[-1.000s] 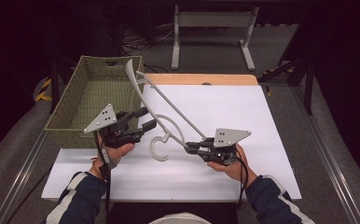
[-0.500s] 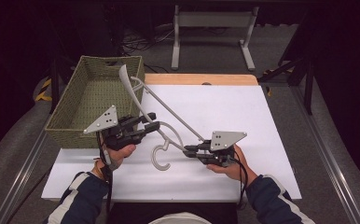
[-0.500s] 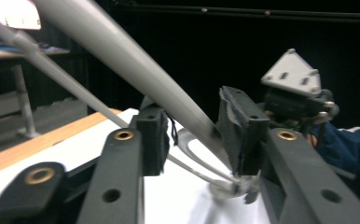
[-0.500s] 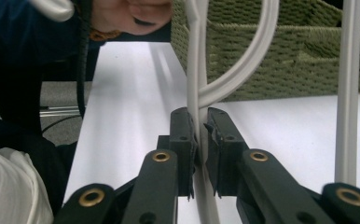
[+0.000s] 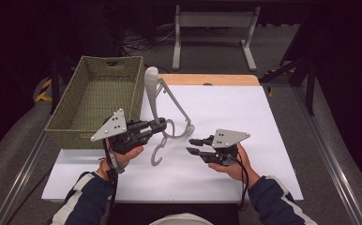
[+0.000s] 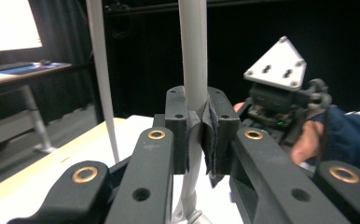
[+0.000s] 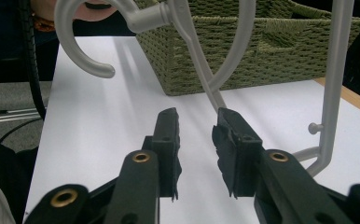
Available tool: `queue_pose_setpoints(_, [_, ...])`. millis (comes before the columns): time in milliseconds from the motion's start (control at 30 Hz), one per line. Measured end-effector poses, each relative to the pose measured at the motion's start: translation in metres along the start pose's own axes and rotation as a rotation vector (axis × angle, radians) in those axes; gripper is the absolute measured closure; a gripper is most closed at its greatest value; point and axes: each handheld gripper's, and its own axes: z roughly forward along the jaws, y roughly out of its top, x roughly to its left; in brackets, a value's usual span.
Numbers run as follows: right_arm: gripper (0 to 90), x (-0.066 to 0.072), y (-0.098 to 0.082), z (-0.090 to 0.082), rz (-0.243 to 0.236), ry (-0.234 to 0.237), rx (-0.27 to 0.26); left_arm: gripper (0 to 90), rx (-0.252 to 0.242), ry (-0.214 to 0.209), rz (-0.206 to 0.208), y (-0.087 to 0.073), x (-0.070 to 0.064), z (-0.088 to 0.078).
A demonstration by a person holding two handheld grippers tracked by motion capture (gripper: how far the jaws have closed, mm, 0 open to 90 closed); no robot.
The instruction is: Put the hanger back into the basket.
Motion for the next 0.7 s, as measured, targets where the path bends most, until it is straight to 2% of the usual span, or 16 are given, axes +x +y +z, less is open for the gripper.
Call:
queue_pose_setpoints(167, [62.4, 0.001, -0.003, -0.013, -0.008, -0.047, 0.013, 82.2, 0.019, 0.052, 0.067, 0.021, 0.001, 0.007])
queue_pose_setpoints(233, [60.8, 0.000, -0.006, -0.019, 0.000, -0.061, 0.017, 82.2, 0.024, 0.056, 0.074, 0.025, 0.001, 0.008])
queue_pose_setpoints(300, [60.5, -0.002, -0.009, -0.025, 0.009, -0.076, 0.020, 82.2, 0.034, 0.077, 0.118, 0.038, 0.004, 0.011])
queue_pose_setpoints(333, [59.8, -0.002, -0.011, -0.027, 0.011, -0.082, 0.024, 82.2, 0.034, 0.077, 0.118, 0.038, 0.004, 0.011])
queue_pose_setpoints(367, [59.4, -0.003, -0.013, -0.030, 0.011, -0.091, 0.028, 82.2, 0.043, 0.098, 0.146, 0.046, 0.005, 0.013])
queue_pose_setpoints(400, [59.1, -0.003, -0.015, -0.032, 0.010, -0.100, 0.036, 82.2, 0.043, 0.098, 0.146, 0.046, 0.005, 0.013])
queue_pose_setpoints(567, [57.0, -0.003, -0.022, -0.040, 0.014, -0.115, 0.056, 82.2, 0.054, 0.143, 0.178, 0.058, 0.011, 0.012])
queue_pose_setpoints(700, [56.0, -0.003, -0.026, -0.042, 0.036, -0.098, 0.064, 82.2, 0.075, 0.212, 0.224, 0.063, 0.019, 0.008])
